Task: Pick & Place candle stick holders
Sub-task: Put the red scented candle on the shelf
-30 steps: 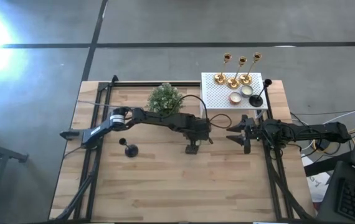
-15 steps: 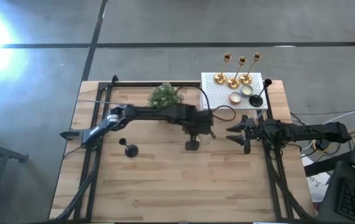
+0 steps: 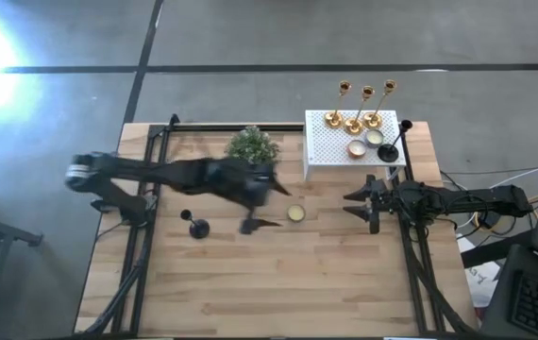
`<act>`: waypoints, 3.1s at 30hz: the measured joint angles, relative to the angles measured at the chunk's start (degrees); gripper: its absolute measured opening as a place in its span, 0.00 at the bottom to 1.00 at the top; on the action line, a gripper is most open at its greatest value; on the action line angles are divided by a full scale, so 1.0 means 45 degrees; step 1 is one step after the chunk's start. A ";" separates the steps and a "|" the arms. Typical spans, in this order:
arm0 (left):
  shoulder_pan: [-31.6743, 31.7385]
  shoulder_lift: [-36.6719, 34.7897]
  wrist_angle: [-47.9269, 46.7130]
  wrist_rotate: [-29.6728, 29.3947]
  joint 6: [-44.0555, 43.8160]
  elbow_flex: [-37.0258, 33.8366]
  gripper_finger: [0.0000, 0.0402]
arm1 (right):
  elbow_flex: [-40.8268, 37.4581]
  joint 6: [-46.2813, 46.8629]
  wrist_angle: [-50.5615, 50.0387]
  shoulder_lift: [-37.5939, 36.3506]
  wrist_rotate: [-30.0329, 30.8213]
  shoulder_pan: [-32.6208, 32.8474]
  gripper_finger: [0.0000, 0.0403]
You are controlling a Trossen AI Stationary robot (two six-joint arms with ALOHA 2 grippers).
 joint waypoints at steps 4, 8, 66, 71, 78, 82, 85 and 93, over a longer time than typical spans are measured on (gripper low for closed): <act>-0.0253 -0.3301 0.3005 -0.1296 -0.0060 -0.3924 0.99 | 0.0143 0.0018 0.0772 0.0011 0.0004 0.0000 0.48; -0.0355 -0.6129 0.4546 -0.2951 -0.0602 -0.7181 0.99 | 0.1071 0.0000 0.0438 0.0359 0.0004 0.0000 0.48; 0.2493 -1.3317 0.5858 -0.8768 -0.3857 -1.6276 0.99 | 0.9020 -0.1858 -0.2209 1.1257 0.0038 0.0001 0.48; 0.2493 -1.3317 0.5578 -0.8770 -0.3859 -1.6276 0.99 | 0.9015 -0.1393 -0.2339 1.1490 0.0035 0.0000 0.48; 0.2493 -1.3317 0.5539 -0.8778 -0.3859 -1.6284 0.99 | 0.9393 -0.1212 -0.3579 1.2317 0.0043 0.0000 0.48; 0.2493 -1.3317 0.5535 -0.8783 -0.3859 -1.6287 0.99 | 1.0929 -0.1560 -0.5376 1.3509 0.0205 0.0000 0.48; 0.2493 -1.3317 0.5535 -0.8778 -0.3858 -1.6291 0.99 | 1.2363 -0.2244 -0.6668 1.4662 0.0386 0.0000 0.51; 0.2493 -1.3313 0.5448 -0.8783 -0.3854 -1.6296 0.99 | 1.6342 -0.3421 -1.0756 1.7813 0.0098 -0.0028 0.73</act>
